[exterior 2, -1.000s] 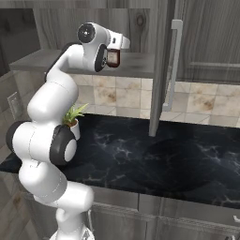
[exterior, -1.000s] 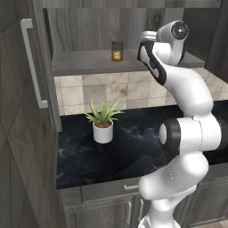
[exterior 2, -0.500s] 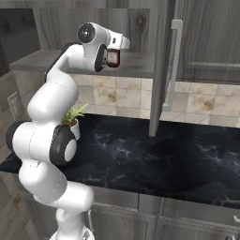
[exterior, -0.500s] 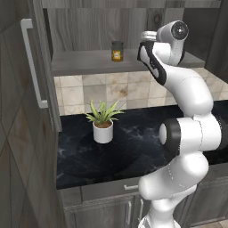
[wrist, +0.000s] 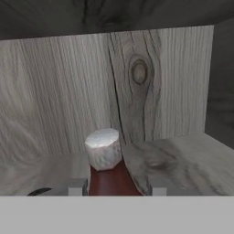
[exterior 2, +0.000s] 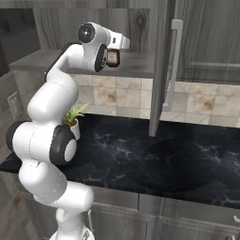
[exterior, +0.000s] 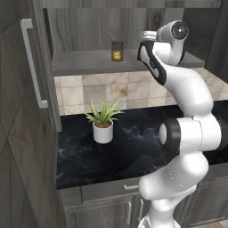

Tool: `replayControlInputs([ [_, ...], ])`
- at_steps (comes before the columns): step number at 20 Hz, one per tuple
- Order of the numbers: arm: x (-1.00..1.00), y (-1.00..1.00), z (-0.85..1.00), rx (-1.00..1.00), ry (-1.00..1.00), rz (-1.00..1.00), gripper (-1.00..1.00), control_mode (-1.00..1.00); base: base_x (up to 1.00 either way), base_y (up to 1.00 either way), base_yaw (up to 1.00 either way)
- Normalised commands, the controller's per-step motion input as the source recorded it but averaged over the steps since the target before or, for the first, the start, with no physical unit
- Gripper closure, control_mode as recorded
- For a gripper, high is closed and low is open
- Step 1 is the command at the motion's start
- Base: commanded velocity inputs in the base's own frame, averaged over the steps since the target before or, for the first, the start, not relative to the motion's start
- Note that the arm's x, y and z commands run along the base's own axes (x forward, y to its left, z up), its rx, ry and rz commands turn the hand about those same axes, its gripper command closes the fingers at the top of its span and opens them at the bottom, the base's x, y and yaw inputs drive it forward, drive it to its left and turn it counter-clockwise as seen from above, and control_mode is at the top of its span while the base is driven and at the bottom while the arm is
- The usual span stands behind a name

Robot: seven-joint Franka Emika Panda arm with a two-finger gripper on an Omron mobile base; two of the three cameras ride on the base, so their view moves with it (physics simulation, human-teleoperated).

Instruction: Collect the turmeric, ketchup, and shaker from the cabinet and place them next to the stove.

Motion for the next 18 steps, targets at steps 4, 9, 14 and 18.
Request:
replayControlInputs([
  [4, 0.0, 0.0, 0.0, 0.0, 0.0, 0.0, 1.0, -1.0, 0.0, 0.0, 0.0],
  [9, -0.01, 0.0, 0.0, 0.0, 0.0, 0.0, 1.0, -1.0, 0.0, 0.0, 0.0],
  [14, -0.32, 0.0, 0.0, 0.0, -0.04, -0.01, 1.0, -1.0, 0.0, 0.0, 0.0],
  [18, -0.38, 0.0, -0.02, 0.0, -0.01, -0.02, 1.0, -1.0, 0.0, 0.0, 0.0],
])
